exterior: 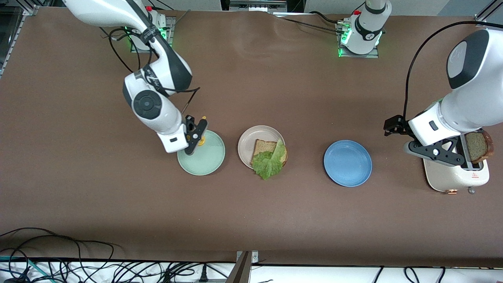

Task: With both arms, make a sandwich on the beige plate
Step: 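Lift the mustard bottle and carry it over the beige plate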

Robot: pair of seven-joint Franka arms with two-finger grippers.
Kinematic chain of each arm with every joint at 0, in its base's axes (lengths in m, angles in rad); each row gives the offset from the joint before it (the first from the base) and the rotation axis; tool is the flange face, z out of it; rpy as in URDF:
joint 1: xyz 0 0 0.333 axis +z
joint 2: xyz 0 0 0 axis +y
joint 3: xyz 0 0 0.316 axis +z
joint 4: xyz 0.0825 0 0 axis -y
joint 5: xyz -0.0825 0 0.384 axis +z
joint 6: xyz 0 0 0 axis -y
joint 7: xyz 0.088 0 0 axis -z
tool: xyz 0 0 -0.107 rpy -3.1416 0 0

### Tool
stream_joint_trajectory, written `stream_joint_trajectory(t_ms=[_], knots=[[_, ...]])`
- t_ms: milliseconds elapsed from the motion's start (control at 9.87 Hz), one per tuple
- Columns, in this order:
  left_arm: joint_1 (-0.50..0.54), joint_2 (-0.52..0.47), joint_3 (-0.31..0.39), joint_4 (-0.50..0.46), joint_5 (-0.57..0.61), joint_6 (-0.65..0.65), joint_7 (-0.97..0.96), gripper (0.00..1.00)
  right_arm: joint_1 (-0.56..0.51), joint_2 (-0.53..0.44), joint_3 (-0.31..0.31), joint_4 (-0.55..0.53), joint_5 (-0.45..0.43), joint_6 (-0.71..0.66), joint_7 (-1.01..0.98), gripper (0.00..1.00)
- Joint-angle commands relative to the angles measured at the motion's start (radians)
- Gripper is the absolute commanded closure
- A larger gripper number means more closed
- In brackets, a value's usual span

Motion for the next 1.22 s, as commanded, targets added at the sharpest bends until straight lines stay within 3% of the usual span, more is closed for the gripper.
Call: stream_joint_trajectory(t_ms=[0, 203, 405, 709, 1115], knots=[[-0.002, -0.019, -0.002, -0.005, 0.019, -0.018, -0.012, 0.0, 0.08, 0.09, 0.001, 0.135, -0.08, -0.099, 0.072, 1.0], [-0.002, -0.019, -0.002, -0.005, 0.019, -0.018, -0.012, 0.0, 0.149, 0.17, 0.001, 0.247, -0.159, -0.2, 0.154, 1.0], [-0.002, -0.019, -0.002, -0.005, 0.019, -0.018, -0.012, 0.0, 0.192, 0.213, -0.008, 0.294, -0.173, -0.212, 0.171, 1.0], [-0.002, -0.019, -0.002, -0.005, 0.019, -0.018, -0.012, 0.0, 0.347, 0.351, -0.12, 0.527, -0.194, -0.364, 0.168, 1.0], [-0.003, -0.019, -0.003, -0.005, 0.019, -0.018, -0.012, 0.0, 0.424, 0.403, -0.179, 0.584, -0.193, -0.393, 0.163, 1.0]])
